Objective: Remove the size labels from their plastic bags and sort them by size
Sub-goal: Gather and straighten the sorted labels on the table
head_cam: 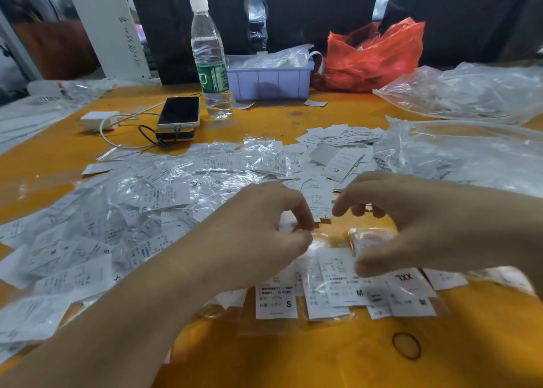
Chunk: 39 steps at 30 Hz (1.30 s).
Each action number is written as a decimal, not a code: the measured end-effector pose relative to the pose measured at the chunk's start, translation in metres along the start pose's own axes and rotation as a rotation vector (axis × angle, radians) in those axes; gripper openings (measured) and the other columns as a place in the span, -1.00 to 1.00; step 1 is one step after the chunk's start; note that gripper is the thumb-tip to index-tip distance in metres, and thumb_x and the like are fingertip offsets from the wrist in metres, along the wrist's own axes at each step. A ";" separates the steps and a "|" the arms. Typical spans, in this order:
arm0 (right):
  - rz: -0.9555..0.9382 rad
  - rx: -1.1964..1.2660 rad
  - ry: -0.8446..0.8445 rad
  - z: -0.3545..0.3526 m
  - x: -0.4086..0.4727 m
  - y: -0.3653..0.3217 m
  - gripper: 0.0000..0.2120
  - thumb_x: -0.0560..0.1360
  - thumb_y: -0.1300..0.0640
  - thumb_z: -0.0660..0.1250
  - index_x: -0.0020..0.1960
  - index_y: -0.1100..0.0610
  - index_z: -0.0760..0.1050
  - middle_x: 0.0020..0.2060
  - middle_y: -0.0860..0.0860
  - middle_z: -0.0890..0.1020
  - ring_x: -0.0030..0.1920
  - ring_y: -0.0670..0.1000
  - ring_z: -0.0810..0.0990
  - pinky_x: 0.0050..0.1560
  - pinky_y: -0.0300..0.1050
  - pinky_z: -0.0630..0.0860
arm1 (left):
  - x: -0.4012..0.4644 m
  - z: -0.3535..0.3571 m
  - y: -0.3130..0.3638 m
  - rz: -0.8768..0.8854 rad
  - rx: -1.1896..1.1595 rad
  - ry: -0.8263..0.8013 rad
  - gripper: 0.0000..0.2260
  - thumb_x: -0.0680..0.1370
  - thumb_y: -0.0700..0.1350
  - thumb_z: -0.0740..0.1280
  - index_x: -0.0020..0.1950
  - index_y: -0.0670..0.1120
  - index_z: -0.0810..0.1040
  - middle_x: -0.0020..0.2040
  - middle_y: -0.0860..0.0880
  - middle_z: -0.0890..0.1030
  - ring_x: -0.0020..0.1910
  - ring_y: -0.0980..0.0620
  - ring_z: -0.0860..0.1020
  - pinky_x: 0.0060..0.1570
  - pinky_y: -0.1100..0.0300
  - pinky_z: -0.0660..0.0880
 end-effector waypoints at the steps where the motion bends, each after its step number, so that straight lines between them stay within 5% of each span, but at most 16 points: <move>1: 0.012 -0.005 -0.027 -0.002 -0.001 0.004 -0.40 0.20 -0.35 0.48 0.13 -0.49 0.26 0.06 -0.48 0.32 0.10 -0.33 0.39 0.01 -0.22 0.44 | 0.000 0.000 0.000 0.001 -0.002 0.001 -0.90 0.47 0.16 0.36 -0.06 0.20 0.55 0.10 0.27 0.50 0.11 0.32 0.42 -0.02 0.41 0.33; 6: 0.084 -0.069 -0.141 0.008 -0.002 0.013 -0.39 0.17 -0.26 0.58 0.09 -0.41 0.34 0.07 -0.46 0.32 0.10 -0.23 0.40 0.01 -0.22 0.44 | -0.001 0.010 0.003 -0.007 0.035 -0.068 -0.69 0.35 0.25 0.47 0.02 0.22 0.54 0.12 0.30 0.45 0.15 0.28 0.39 0.00 0.36 0.32; 15: 0.086 -0.109 -0.003 -0.004 -0.002 0.006 -0.70 0.32 -0.18 0.51 -0.10 -0.22 0.41 -0.15 -0.28 0.45 -0.16 -0.22 0.47 -0.27 -0.29 0.36 | -0.002 0.013 0.004 0.019 0.072 -0.097 -0.62 0.31 0.21 0.52 0.07 0.26 0.52 0.11 0.34 0.41 0.14 0.32 0.34 -0.05 0.41 0.28; 19: 0.020 0.047 0.111 -0.014 0.000 0.001 -0.77 0.33 -0.11 0.53 -0.19 -0.15 0.48 -0.28 -0.21 0.56 -0.28 -0.23 0.53 -0.36 -0.21 0.45 | -0.001 0.011 0.004 0.020 0.084 -0.082 -0.61 0.30 0.22 0.52 0.07 0.27 0.52 0.11 0.33 0.42 0.13 0.30 0.37 -0.04 0.39 0.31; 26: -0.286 0.436 -0.003 -0.006 0.000 -0.032 -0.73 0.29 0.00 0.56 -0.05 -0.12 0.59 -0.27 -0.02 0.62 -0.27 0.00 0.60 -0.24 0.07 0.50 | -0.002 0.010 0.007 0.029 0.070 -0.074 -0.66 0.30 0.20 0.53 0.01 0.26 0.52 0.09 0.30 0.43 0.14 0.25 0.37 0.03 0.23 0.41; 33: -0.305 0.382 -0.055 0.015 0.003 -0.040 -0.61 0.32 -0.07 0.58 0.08 -0.23 0.54 -0.21 -0.14 0.53 -0.31 -0.17 0.47 -0.27 -0.20 0.43 | -0.001 0.005 0.007 0.045 0.044 -0.070 -0.85 0.43 0.04 0.43 -0.02 0.17 0.56 0.08 0.20 0.48 0.14 0.09 0.44 0.07 -0.01 0.48; 39: -0.191 0.119 0.033 0.018 0.009 -0.032 -0.48 0.29 -0.23 0.52 0.17 -0.34 0.38 -0.03 -0.40 0.41 -0.07 -0.30 0.45 -0.26 -0.32 0.40 | 0.000 -0.008 -0.003 0.007 0.037 0.022 -0.78 0.49 -0.08 0.31 0.00 0.26 0.52 0.07 0.29 0.48 0.07 0.26 0.43 -0.06 0.24 0.39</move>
Point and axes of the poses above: each hand's wrist, its own x-axis towards the middle knuckle, its own z-axis out of the palm, y = z × x, the point moved 10 cm from there along x, towards the middle knuckle
